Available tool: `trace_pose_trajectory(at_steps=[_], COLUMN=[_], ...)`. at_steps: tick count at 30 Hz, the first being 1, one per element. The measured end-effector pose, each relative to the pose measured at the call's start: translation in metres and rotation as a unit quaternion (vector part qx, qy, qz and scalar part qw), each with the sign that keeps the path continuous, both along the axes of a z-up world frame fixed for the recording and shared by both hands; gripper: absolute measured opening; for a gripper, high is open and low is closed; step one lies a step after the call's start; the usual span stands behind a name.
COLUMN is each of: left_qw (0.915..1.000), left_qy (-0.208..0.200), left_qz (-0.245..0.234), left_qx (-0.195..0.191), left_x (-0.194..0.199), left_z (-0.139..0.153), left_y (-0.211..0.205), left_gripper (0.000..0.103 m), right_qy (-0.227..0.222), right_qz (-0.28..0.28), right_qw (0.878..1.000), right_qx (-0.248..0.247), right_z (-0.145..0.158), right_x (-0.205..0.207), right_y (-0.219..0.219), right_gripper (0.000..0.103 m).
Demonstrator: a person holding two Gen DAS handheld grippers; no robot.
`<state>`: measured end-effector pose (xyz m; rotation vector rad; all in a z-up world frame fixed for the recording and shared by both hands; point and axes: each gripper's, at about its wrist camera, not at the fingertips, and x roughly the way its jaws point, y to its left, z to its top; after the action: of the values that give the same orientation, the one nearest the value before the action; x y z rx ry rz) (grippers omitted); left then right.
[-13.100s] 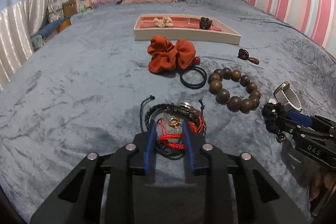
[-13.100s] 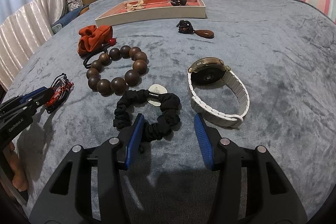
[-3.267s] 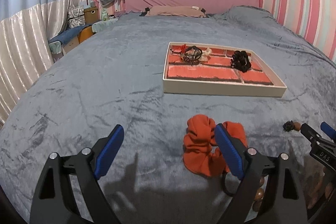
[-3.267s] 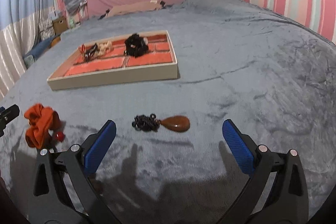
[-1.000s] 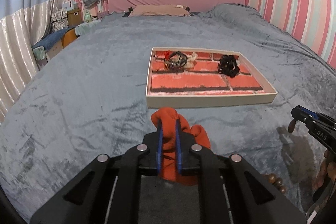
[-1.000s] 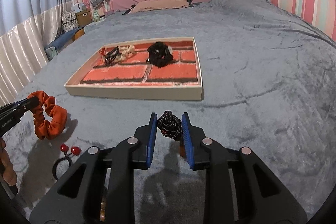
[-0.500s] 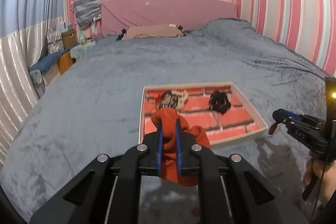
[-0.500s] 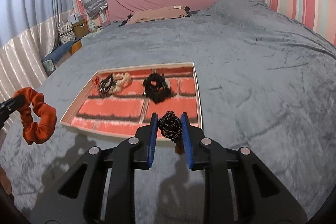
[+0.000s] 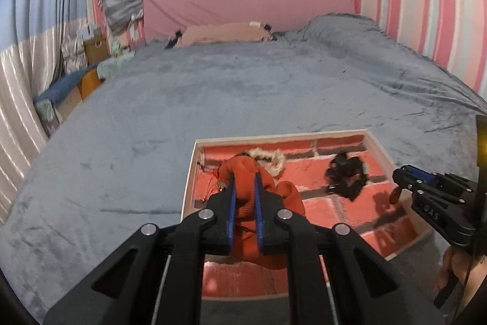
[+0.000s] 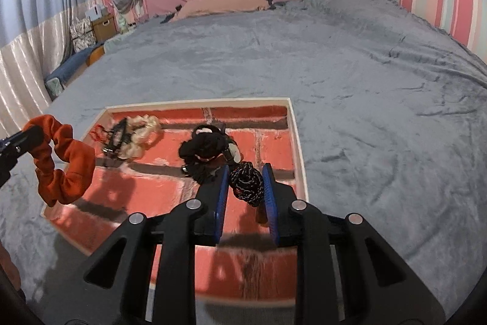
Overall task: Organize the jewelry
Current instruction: 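Carry the orange scrunchie and beaded pendant over the tray with both grippers, then open both grippers to release the scrunchie and pendant into the tray, then move the left gripper to the black hair tie while the right approaches the wooden bead bracelet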
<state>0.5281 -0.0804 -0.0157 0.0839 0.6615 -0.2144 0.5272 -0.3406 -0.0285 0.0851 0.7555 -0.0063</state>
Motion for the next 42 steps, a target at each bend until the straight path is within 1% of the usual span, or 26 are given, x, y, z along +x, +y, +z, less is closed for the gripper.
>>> trace_pose_trajectory(at_steps=[2, 4, 7, 11, 15, 16, 19, 20, 21, 22, 23, 24, 25, 26, 28, 30, 33, 35, 39, 42], left_qw=[0.9999, 0.9997, 0.999, 0.9981, 0.9969, 0.9966, 0.9962, 0.9962, 0.9963, 0.9964, 0.9966, 0.997, 0.9973, 0.9976, 0.9984, 0.9988, 0.9989, 0.9991, 0.9993, 0.9991], left_qy=[0.013, 0.019, 0.031, 0.042, 0.05, 0.052, 0.053, 0.055, 0.056, 0.053, 0.049, 0.039, 0.032, 0.026, 0.021, 0.015, -0.004, -0.01, -0.009, -0.006], left_qz=[0.007, 0.015, 0.029, 0.045, 0.055, 0.057, 0.063, 0.062, 0.061, 0.061, 0.06, 0.061, 0.061, 0.059, 0.051, 0.047, 0.046, 0.042, 0.035, 0.04], left_qx=[-0.003, 0.005, 0.014, 0.012, 0.026, 0.028, 0.029, 0.026, 0.025, 0.026, 0.027, 0.028, 0.027, 0.026, 0.012, -0.005, -0.008, -0.006, -0.009, -0.011], left_x=[0.011, 0.019, 0.032, 0.042, 0.047, 0.048, 0.049, 0.049, 0.049, 0.046, 0.044, 0.038, 0.033, 0.029, 0.019, 0.006, -0.023, -0.043, -0.082, -0.111], left_z=[-0.015, -0.029, -0.045, -0.057, -0.067, -0.069, -0.071, -0.072, -0.072, -0.071, -0.069, -0.067, -0.064, -0.061, -0.056, -0.05, -0.041, -0.038, -0.035, -0.033], left_y=[0.002, 0.004, 0.009, 0.021, 0.028, 0.029, 0.034, 0.035, 0.035, 0.035, 0.035, 0.035, 0.035, 0.035, 0.036, 0.04, 0.042, 0.044, 0.047, 0.054], left_gripper=[0.011, 0.011, 0.011, 0.011, 0.012, 0.014, 0.015, 0.015, 0.018, 0.029, 0.036, 0.05, 0.058, 0.059, 0.062, 0.065, 0.07, 0.071, 0.071, 0.072], right_qy=[0.005, 0.006, 0.011, 0.031, 0.046, 0.047, 0.05, 0.05, 0.05, 0.045, 0.04, 0.03, 0.02, 0.008, -0.021, -0.047, -0.076, -0.088, -0.104, -0.122], right_qz=[-0.003, -0.004, 0.001, -0.002, -0.009, -0.011, -0.01, -0.008, -0.006, -0.004, -0.003, -0.005, -0.007, -0.01, -0.018, -0.028, -0.041, -0.044, -0.029, -0.023], right_qw=[1.0, 1.0, 1.0, 0.999, 0.999, 0.999, 0.999, 0.999, 0.999, 0.999, 0.999, 1.0, 1.0, 1.0, 0.999, 0.998, 0.995, 0.994, 0.994, 0.992], right_qx=[0.003, 0.007, -0.012, -0.01, -0.011, -0.01, -0.012, -0.014, -0.017, -0.015, -0.011, -0.003, 0.003, 0.01, 0.021, 0.026, 0.039, 0.044, 0.036, 0.01], right_z=[-0.009, -0.013, -0.017, -0.031, -0.044, -0.045, -0.045, -0.045, -0.045, -0.043, -0.041, -0.036, -0.032, -0.028, -0.02, -0.015, -0.011, -0.011, -0.01, -0.003], right_x=[0.01, 0.016, 0.024, 0.03, 0.032, 0.031, 0.032, 0.031, 0.031, 0.029, 0.026, 0.02, 0.016, 0.01, -0.006, -0.024, -0.048, -0.064, -0.103, -0.139], right_y=[0.0, 0.002, 0.008, 0.009, 0.008, 0.007, 0.007, 0.007, 0.008, 0.008, 0.007, 0.005, 0.003, 0.002, -0.001, -0.003, -0.005, -0.004, 0.006, 0.013], right_gripper=[0.023, 0.023, 0.023, 0.023, 0.023, 0.023, 0.024, 0.03, 0.035, 0.046, 0.057, 0.061, 0.069, 0.077, 0.085, 0.087, 0.089, 0.089, 0.09, 0.092])
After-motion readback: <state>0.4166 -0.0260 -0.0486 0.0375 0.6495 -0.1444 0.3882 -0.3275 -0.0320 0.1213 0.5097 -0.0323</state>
